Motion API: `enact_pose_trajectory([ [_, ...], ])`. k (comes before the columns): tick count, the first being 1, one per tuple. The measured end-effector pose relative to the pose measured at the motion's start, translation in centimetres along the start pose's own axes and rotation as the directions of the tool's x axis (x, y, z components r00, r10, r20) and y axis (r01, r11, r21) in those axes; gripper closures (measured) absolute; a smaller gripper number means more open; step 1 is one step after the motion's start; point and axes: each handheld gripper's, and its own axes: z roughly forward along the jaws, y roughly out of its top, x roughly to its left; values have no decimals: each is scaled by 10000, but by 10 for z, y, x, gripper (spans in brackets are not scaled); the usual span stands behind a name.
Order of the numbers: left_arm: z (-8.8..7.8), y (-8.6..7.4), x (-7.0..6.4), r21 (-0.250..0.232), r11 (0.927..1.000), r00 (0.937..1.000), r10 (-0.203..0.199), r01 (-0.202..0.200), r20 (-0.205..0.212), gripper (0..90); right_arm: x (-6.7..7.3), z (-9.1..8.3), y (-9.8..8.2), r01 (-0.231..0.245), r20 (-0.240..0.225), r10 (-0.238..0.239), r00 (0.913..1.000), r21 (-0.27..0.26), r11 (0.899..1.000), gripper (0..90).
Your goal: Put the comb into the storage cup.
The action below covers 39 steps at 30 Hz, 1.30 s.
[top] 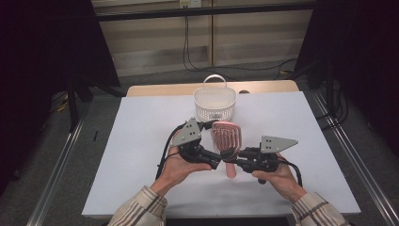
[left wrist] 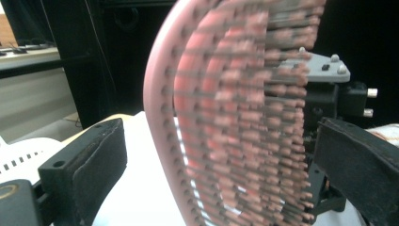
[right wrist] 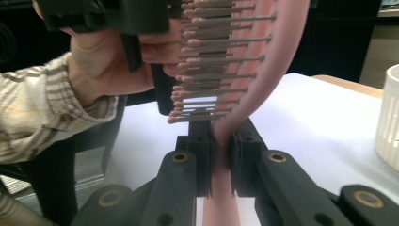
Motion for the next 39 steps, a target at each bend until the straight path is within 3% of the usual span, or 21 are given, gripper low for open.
enact_pose_trajectory([
  [21,5,0,-3,71,9999,9969,134,-140,770,177,-1,4,-4,-102,-422,109,9991,160,9998,819],
  [30,7,-2,-3,132,9999,9936,18,-34,1131,325,0,5,-5,-207,-597,217,9980,174,9996,819],
  [39,8,-3,-2,251,9995,9888,-205,169,1479,414,-1,5,-5,-244,-666,254,9975,149,9996,819],
])
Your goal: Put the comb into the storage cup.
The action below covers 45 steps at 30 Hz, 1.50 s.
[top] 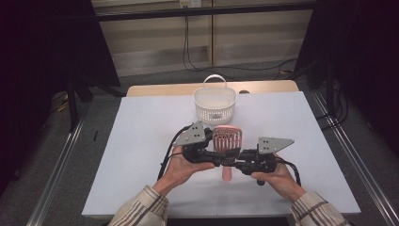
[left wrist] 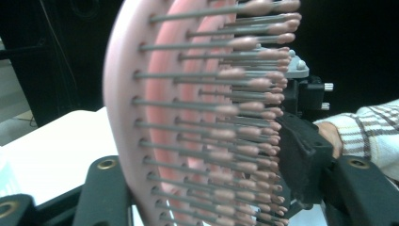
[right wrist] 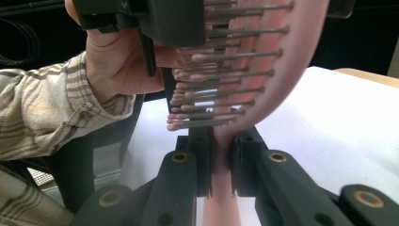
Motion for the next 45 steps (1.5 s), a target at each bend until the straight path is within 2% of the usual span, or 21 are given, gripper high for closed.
enact_pose_trajectory([
  [4,1,-1,0,-19,9999,9997,-138,138,202,480,-1,-1,0,24,26,-24,10000,-21,10000,815],
  [20,1,1,1,-218,9987,9975,-450,463,543,603,-4,-1,0,-174,83,175,9998,-115,9998,777],
  [33,3,2,-1,-186,9988,9988,-458,461,179,611,-2,-1,0,81,549,-78,9985,-51,10000,757],
  [36,2,5,-1,-153,9990,9990,-424,426,135,611,-1,-1,1,104,643,-100,9979,-59,9999,724],
  [38,2,5,-1,-149,9990,9991,-419,420,64,611,0,-1,1,130,782,-128,9969,-28,9999,661],
  [40,3,4,-2,-146,9989,9990,-435,436,54,611,1,-1,1,142,808,-142,9966,1,9999,644],
  [42,2,5,-2,-77,9989,9990,-453,454,47,611,1,-1,1,162,957,-170,9953,86,9998,578],
  [45,1,6,-2,-101,9987,9987,-503,503,-33,611,1,-2,2,160,1165,-167,9930,69,9998,534],
])
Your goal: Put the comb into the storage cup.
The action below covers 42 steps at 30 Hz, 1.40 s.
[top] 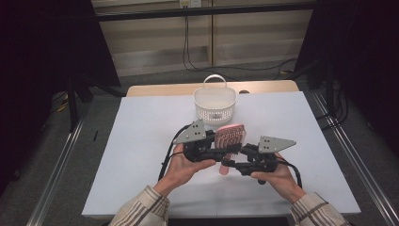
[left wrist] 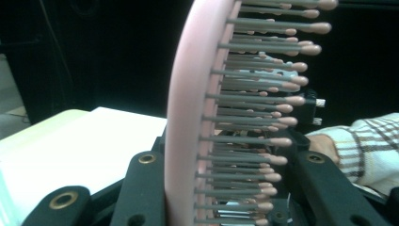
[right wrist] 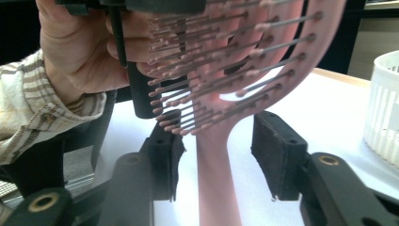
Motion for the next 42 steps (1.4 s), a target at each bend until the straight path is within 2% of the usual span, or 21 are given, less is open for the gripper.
enact_pose_trajectory([
  [3,-2,1,1,-30,10000,9999,3,-4,-109,611,1,-1,0,221,381,-228,9990,185,9996,431],
  [5,-3,1,1,42,10000,9994,-44,46,-333,611,2,-2,0,165,616,-177,9979,192,9997,347],
  [8,-5,2,2,-26,10000,9990,-88,87,-437,611,2,-2,0,212,1063,-241,9940,280,9994,256],
  [12,-8,2,5,-100,9998,9977,-149,143,-662,611,3,-3,-2,372,1760,-428,9835,348,9987,137],
  [14,-10,2,5,-45,9998,9962,-180,177,-849,612,4,-4,-3,369,2041,-431,9780,338,9987,110],
  [16,-11,2,6,-128,9996,9959,-277,267,-858,612,4,-6,-3,353,2419,-432,9693,366,9987,48],
  [22,-16,3,8,-203,9995,9920,-274,251,-1231,612,4,-13,-4,334,2917,-367,9558,164,9993,34],
  [26,-19,3,11,-214,9991,9873,-408,380,-1534,612,4,-18,-4,293,3319,-274,9429,-5,9996,16],
  [27,-19,3,11,-182,9990,9869,-422,399,-1556,612,5,-20,-4,398,3539,-379,9345,21,9992,5],
  [29,-21,2,12,-191,9988,9846,-472,446,-1686,612,5,-23,-4,452,3796,-432,9241,36,9990,14],
  [31,-22,2,12,-165,9987,9827,-512,490,-1778,612,6,-28,-5,449,3953,-410,9176,-4,9990,8],
  [33,-24,2,13,-109,9984,9799,-561,550,-1915,612,6,-36,-6,515,4245,-402,9045,-151,9986,8],
  [34,-25,2,13,-150,9983,9787,-575,556,-1972,612,6,-38,-6,460,4277,-339,9033,-179,9988,8],
  [37,-28,2,14,-192,9980,9741,-634,607,-2170,612,7,-47,-7,604,4854,-499,8729,-59,9982,16],
  [38,-29,2,14,-157,9982,9727,-604,584,-2241,612,7,-50,-8,560,4942,-427,8683,-122,9984,16],
  [39,-30,3,14,-183,9980,9711,-638,612,-2298,612,7,-54,-9,514,5090,-374,8600,-133,9986,16],
  [41,-32,3,16,-275,9973,9687,-733,687,-2371,612,8,-60,-12,617,5501,-466,8338,-91,9981,19],
  [42,-33,3,16,-244,9974,9681,-711,672,-2404,612,8,-62,-13,594,5555,-406,8305,-158,9981,19],
])
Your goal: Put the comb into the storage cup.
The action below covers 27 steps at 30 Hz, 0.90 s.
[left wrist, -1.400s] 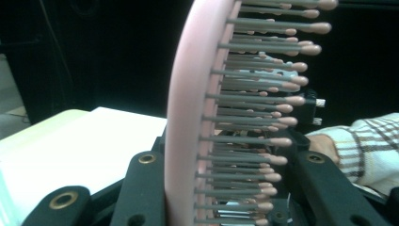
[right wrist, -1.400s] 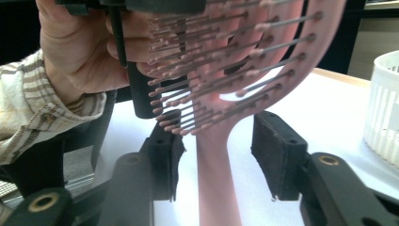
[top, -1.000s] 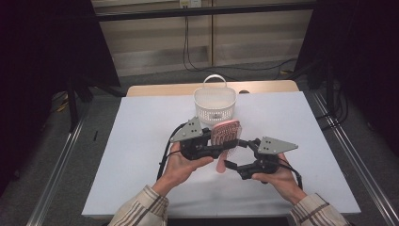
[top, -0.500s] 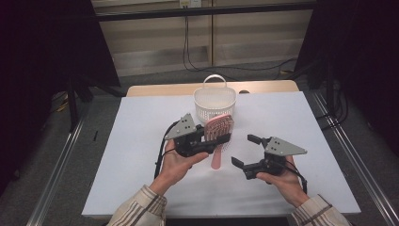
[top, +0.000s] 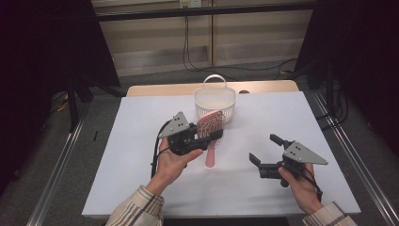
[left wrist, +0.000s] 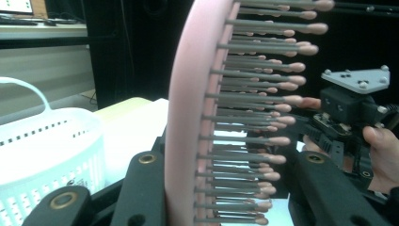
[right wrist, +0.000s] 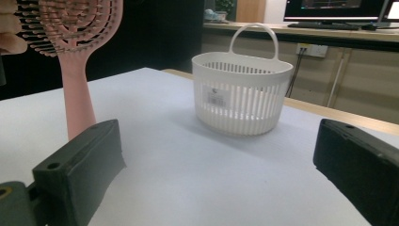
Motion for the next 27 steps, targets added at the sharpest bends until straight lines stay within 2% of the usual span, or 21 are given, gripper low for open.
enact_pose_trajectory([
  [3,-2,1,1,66,10000,9998,50,-49,-213,612,-2,-6,-2,103,457,-102,9989,-29,9999,19],
  [8,-5,2,5,59,10000,9991,-51,54,-422,612,-4,-15,-3,146,891,-136,9959,-105,9998,18],
  [18,-19,13,12,-150,9996,9954,-268,256,-920,612,-12,-34,-10,36,1362,-13,9907,-172,9998,12],
  [25,-20,19,20,-210,9987,9911,-477,454,-1242,612,-17,-44,-13,-5,1709,51,9853,-271,9996,0],
  [27,-19,21,21,-212,9991,9896,-384,358,-1385,613,-18,-46,-14,-66,1729,106,9849,-238,9997,6],
])
